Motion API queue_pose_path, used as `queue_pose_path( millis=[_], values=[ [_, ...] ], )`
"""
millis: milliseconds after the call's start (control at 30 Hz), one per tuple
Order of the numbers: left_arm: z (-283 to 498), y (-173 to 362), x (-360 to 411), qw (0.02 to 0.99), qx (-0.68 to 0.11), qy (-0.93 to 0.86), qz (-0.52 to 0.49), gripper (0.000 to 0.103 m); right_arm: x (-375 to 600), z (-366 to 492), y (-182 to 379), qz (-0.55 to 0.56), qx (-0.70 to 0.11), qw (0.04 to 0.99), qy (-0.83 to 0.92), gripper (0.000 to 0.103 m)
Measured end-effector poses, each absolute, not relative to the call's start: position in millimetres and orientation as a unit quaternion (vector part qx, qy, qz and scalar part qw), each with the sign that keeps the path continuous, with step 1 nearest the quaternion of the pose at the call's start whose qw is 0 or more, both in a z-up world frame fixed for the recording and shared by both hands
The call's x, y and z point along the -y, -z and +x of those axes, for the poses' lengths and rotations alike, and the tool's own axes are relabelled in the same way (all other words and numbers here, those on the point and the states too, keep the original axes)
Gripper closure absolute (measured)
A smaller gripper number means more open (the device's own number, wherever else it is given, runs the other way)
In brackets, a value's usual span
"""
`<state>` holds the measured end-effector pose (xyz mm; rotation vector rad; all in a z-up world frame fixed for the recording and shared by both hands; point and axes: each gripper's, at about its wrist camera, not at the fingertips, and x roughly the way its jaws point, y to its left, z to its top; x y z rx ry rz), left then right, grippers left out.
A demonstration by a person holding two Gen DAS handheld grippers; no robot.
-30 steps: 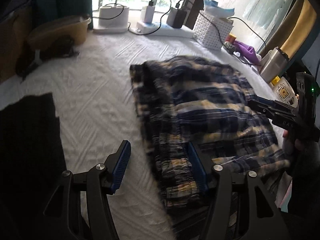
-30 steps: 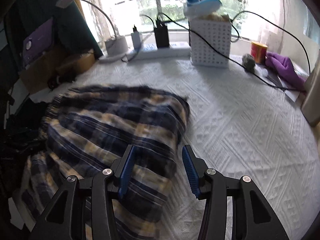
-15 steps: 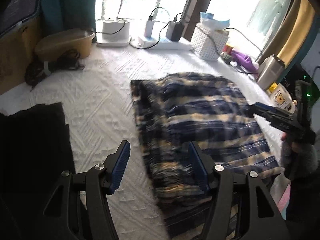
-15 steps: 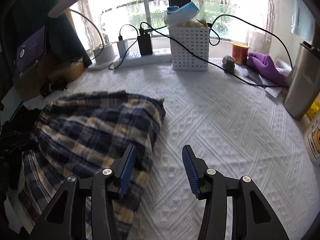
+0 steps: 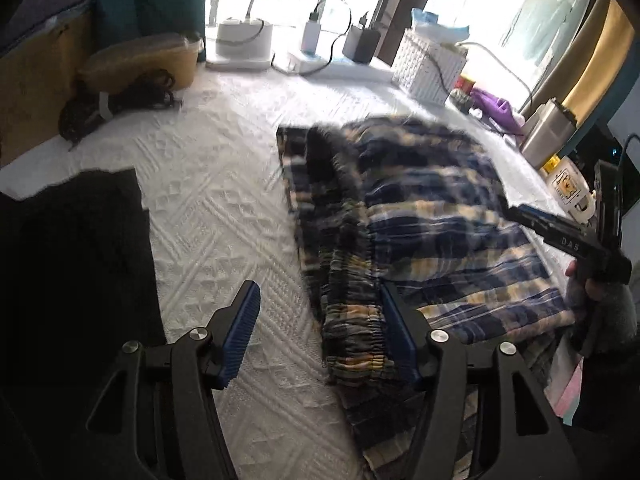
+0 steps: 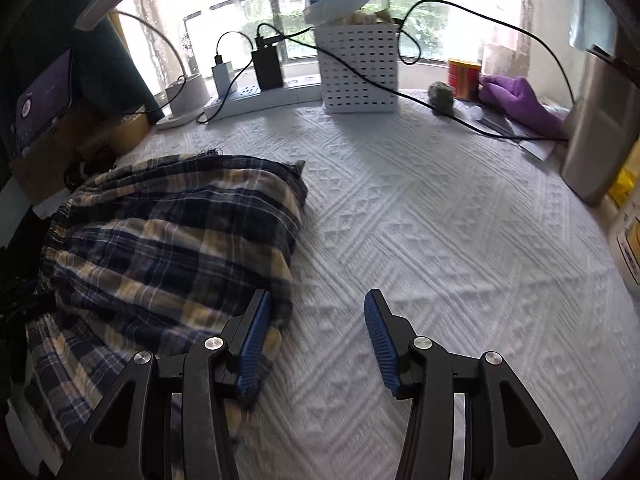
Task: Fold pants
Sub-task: 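Move both open tools over the folded pants toward the waistband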
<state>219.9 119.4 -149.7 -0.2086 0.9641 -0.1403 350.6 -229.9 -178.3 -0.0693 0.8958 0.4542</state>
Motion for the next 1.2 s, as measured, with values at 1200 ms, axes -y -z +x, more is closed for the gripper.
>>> queue_pose_path(
  millis=[1200],
  values=[
    [274, 171, -82, 0.880, -0.459, 0.106, -0.067, 0.021, 216, 376, 185, 0.003, -0.435, 0.862, -0.261, 0.034]
  ],
)
